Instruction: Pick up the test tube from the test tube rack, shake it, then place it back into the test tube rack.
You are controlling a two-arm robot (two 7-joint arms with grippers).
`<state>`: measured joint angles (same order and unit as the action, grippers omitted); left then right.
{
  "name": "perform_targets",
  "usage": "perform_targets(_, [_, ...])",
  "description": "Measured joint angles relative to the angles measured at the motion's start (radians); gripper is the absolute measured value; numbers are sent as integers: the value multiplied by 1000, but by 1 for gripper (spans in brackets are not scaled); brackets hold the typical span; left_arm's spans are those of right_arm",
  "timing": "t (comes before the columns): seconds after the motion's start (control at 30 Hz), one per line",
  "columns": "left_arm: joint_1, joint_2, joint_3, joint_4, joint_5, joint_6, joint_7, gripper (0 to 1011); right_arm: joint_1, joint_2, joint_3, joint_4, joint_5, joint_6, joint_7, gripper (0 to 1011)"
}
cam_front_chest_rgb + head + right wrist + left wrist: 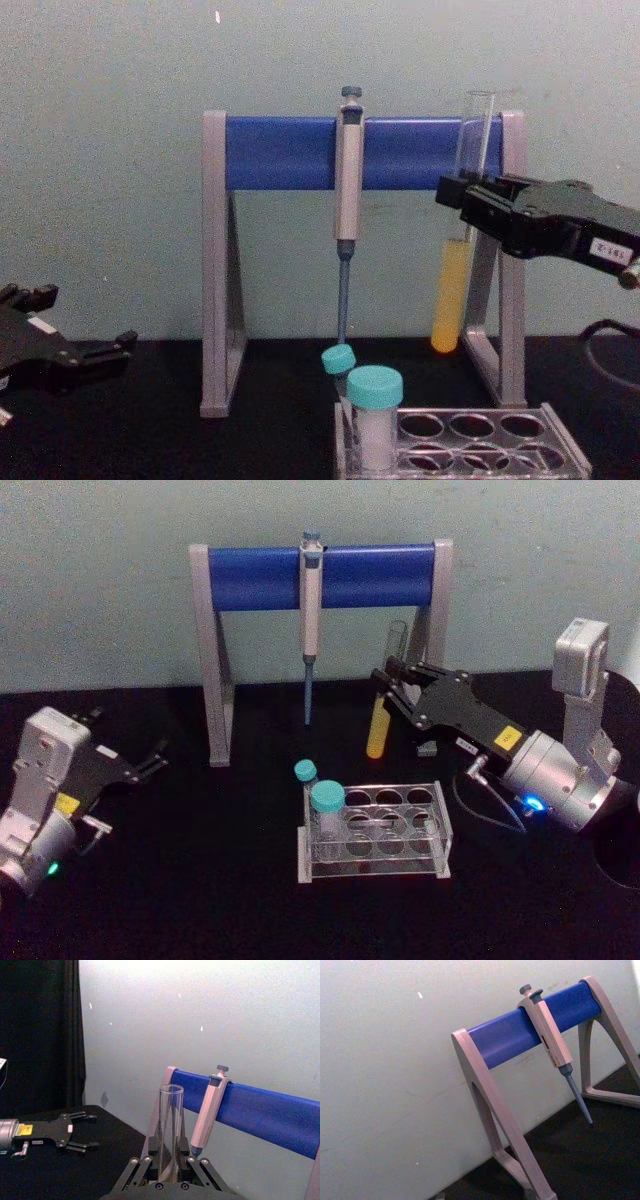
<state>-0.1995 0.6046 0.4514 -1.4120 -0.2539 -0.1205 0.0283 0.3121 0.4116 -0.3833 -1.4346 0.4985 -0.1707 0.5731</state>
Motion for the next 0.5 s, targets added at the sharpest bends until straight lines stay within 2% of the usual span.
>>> perform_targets(0.27, [0,0,0,0,0,0,0,1010,14,-7,-2,16,-7,2,-3,229])
perform_targets(0.5, [0,0,0,0,0,0,0,1010,-3,7,16,-2,-21,9,-35,229])
